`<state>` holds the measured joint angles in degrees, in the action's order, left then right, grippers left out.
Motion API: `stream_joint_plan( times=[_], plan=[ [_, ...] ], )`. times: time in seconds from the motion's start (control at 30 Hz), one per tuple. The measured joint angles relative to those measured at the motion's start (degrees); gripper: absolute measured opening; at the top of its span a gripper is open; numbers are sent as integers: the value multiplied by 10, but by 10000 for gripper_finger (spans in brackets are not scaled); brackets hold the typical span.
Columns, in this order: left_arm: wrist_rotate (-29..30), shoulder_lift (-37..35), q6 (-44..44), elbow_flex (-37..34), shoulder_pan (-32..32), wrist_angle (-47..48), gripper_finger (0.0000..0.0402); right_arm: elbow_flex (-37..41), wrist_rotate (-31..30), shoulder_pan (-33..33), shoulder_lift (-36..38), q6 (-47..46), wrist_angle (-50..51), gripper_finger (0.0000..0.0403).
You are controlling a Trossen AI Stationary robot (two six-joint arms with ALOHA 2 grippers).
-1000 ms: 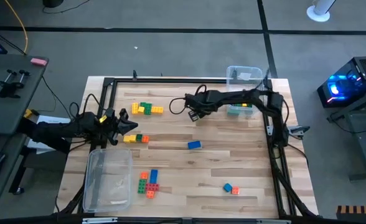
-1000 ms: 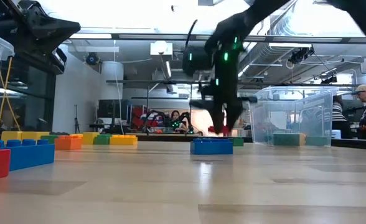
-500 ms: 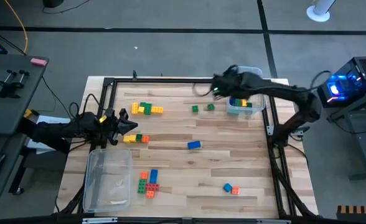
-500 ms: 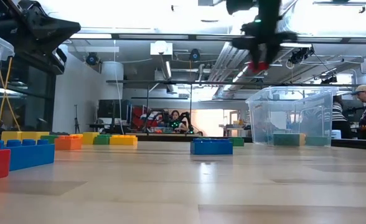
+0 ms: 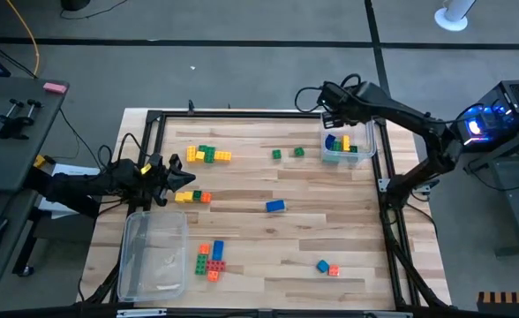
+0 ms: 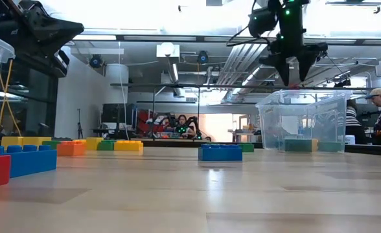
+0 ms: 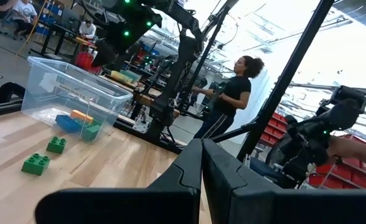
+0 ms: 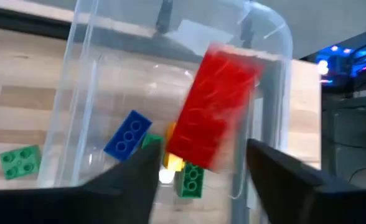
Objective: Sort blocks by size
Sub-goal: Put the top large red game piece into the right transparent bin, then put the right large yellow game piece into the right transparent bin
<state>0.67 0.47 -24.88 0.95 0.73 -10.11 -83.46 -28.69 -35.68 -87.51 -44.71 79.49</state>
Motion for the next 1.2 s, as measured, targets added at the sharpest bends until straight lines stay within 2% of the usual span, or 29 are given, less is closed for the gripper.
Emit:
stream_joint_plan(
  times=[0.13, 0.27, 0.37, 0.5, 0.67, 0.73, 0.8, 0.93, 1.0, 1.07, 1.13, 1.2],
  plan=[
    [0, 0, 0, 0, 0, 0, 0, 0, -7, -5, 0, 2, -4, 303],
    [0, 0, 0, 0, 0, 0, 0, 0, -4, 4, 6, 12, -20, 314],
    [0, 0, 0, 0, 0, 0, 0, 0, 14, 42, 24, 49, -78, 316],
    [0, 0, 0, 0, 0, 0, 0, 0, 92, 112, 44, 77, -182, 317],
    [0, 0, 0, 0, 0, 0, 0, -1, 245, 225, 39, 113, -335, 317],
    [6, 0, 0, 0, 0, -9, 0, -1, 267, 270, 29, 107, -395, 317],
    [20, 0, -14, 0, 0, -33, 0, 0, 265, 309, 21, 90, -442, 318],
    [28, 0, -99, 0, 0, -93, 0, 0, 217, 359, 9, 40, -504, 318],
    [87, 4, -124, 0, 0, -127, 0, 0, 195, 373, 8, 13, -512, 318],
    [150, 17, -185, 6, 3, -163, 0, 0, 178, 382, 8, -6, -514, 318],
    [131, 53, -186, 49, 13, -145, 5, 0, 167, 387, 8, -14, -514, 318],
    [96, 115, -169, 123, 26, -82, 17, 0, 159, 386, 8, -13, -515, 318]
  ],
)
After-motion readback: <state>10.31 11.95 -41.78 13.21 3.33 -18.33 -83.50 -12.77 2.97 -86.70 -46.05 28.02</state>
